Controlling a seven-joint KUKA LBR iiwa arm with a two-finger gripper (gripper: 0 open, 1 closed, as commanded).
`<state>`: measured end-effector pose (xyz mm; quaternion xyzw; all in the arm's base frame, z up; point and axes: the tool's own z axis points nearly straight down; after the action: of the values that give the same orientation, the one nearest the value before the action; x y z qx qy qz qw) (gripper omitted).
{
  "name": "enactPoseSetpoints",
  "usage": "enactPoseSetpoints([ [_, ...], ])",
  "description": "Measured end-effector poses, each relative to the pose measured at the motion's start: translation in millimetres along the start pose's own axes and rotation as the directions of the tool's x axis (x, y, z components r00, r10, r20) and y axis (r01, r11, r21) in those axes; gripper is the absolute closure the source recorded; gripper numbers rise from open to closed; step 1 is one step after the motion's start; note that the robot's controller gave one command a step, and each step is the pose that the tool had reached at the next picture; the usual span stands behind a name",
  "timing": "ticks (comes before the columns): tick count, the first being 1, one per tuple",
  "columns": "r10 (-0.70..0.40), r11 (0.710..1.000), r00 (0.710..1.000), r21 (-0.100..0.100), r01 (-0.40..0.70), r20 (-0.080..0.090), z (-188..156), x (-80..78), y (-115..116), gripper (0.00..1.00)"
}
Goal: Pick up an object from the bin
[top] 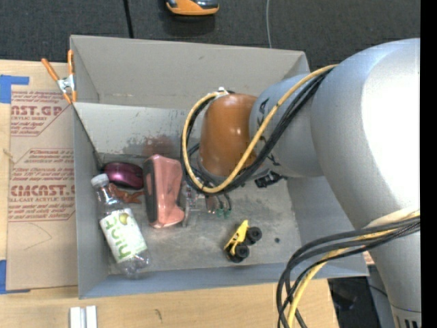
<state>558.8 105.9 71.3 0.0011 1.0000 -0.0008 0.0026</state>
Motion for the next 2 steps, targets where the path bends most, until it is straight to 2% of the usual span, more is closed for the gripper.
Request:
enactPoseSetpoints([
  [2, 0.001, 1.0, 1.0, 0.0, -0.001, 0.0, -1.0, 1.5, 0.1, 1.0],
])
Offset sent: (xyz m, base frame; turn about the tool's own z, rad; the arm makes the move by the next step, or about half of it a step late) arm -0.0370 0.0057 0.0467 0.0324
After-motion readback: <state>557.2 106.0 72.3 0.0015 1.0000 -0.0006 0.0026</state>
